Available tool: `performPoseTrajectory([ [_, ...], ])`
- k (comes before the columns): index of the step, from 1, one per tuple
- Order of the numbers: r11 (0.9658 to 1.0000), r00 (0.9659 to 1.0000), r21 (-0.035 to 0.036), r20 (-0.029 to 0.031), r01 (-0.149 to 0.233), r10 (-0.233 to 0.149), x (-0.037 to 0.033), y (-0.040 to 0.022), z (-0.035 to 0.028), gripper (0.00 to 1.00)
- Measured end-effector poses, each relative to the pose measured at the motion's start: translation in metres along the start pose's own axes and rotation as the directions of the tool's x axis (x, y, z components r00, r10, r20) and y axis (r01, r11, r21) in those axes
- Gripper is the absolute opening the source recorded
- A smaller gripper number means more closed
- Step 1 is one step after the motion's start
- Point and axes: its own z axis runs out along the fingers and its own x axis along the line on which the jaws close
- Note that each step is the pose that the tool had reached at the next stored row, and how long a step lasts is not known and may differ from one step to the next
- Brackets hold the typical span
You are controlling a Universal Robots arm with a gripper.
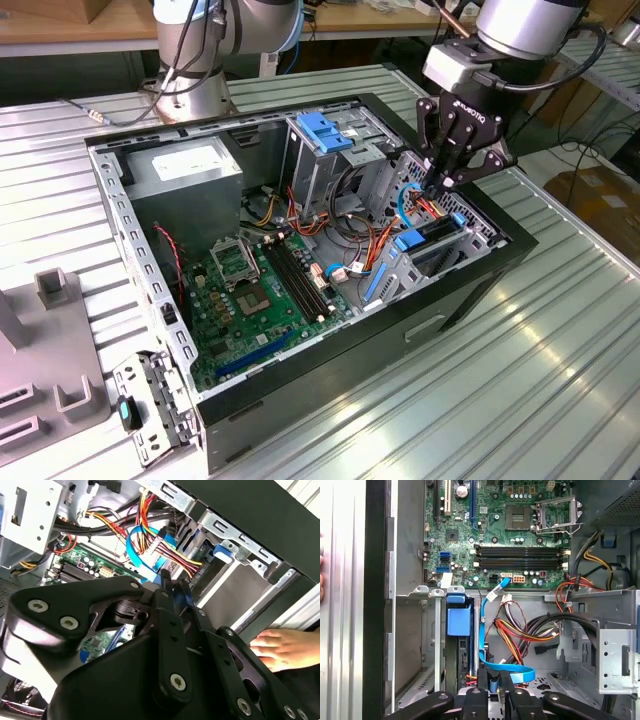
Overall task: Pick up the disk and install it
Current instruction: 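Insert the second disk wire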
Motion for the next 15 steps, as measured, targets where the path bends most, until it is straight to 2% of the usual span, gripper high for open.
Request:
performPoseTrajectory([
  [1, 1.0000, 1.0000, -0.0001, -0.0023, 0.000, 0.000, 0.0000, 0.0000, 0.0004, 0.23],
  [2, 1.0000, 1.0000, -0.0001, -0.0040, 0.000, 0.000, 0.0000, 0.0000, 0.0007, 0.16],
  [3, 1.0000, 1.0000, -0.0001, -0.0043, 0.000, 0.000, 0.0000, 0.0000, 0.0008, 0.16],
  [6, 1.0000, 1.0000, -0.0001, -0.0043, 0.000, 0.000, 0.0000, 0.0000, 0.0012, 0.16],
  [8, 1.0000, 1.0000, 0.0000, -0.0019, 0.000, 0.000, 0.0018, 0.0000, 0.0019, 0.16],
  [9, 1.0000, 1.0000, 0.0001, 0.0033, 0.000, 0.000, 0.0031, 0.0001, 0.0021, 0.16],
  [10, 1.0000, 0.9999, 0.0004, 0.0123, 0.000, 0.000, 0.0041, 0.0002, 0.0022, 0.16],
  [13, 1.0000, 0.9990, 0.0013, 0.0451, 0.001, -0.001, 0.0099, 0.0008, 0.0032, 0.16],
  [14, 1.0000, 0.9987, 0.0016, 0.0508, 0.001, -0.001, 0.0122, 0.0010, 0.0037, 0.16],
  [15, 1.0000, 0.9986, 0.0017, 0.0535, 0.001, -0.001, 0.0149, 0.0014, 0.0044, 0.16],
])
